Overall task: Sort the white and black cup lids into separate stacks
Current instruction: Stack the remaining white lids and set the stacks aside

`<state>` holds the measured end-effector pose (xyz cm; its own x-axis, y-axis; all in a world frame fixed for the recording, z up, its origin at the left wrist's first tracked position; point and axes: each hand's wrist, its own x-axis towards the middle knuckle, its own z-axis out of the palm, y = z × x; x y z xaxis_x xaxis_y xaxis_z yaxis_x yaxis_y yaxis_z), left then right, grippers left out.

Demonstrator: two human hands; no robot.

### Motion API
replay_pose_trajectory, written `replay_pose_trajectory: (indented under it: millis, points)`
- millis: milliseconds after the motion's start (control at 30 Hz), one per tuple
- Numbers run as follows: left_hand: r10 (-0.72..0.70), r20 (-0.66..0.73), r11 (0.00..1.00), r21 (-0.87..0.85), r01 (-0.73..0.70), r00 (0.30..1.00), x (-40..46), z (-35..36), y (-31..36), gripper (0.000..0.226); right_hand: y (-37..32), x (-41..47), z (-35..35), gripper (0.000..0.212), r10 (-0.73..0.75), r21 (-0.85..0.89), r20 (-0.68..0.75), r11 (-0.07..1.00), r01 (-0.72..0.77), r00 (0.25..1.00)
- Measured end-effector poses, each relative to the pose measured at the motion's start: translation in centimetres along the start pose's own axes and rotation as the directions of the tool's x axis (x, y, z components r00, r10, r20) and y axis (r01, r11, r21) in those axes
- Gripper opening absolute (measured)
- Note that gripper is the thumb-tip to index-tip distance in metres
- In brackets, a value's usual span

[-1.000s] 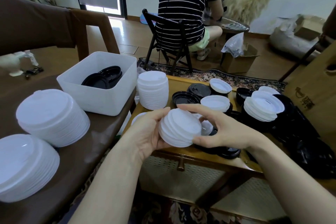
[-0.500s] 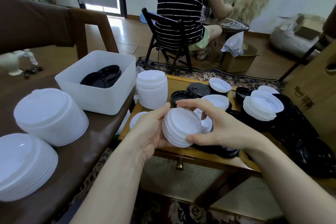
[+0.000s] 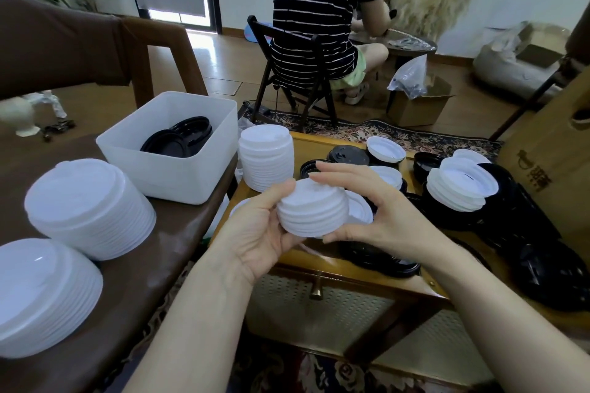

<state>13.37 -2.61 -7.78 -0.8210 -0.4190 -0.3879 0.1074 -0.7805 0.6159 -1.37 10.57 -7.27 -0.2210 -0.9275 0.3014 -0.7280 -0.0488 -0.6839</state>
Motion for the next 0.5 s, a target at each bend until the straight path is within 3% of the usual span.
replay_pose_trajectory:
  millis: [133,333,433,500]
  points:
    - [0.044,0.059,0.995,0.083,-0.049,0.997,-0.2,0.2,0.0,0.044,0.8,0.3,0.3,0.057,-0.113,-0.077,-0.073,0.991,0.107,0.991]
    - [0.076,0.031,0.979,0.188,-0.081,0.997,-0.2,0.3,0.0,0.056,1.6,0.4,1.1,0.051,-0.246,-0.188,-0.154,0.958,0.216,0.957]
    - [0.128,-0.035,0.974,0.192,-0.119,0.991,-0.3,0.5,-0.1,0.050,1.7,0.5,0.9,0.069,-0.203,-0.202,-0.101,0.963,0.180,0.974]
    - [0.222,-0.125,0.954,0.235,-0.188,0.967,-0.3,0.5,0.1,0.041,2.0,0.4,0.2,0.096,-0.040,-0.235,-0.020,0.971,0.034,0.999]
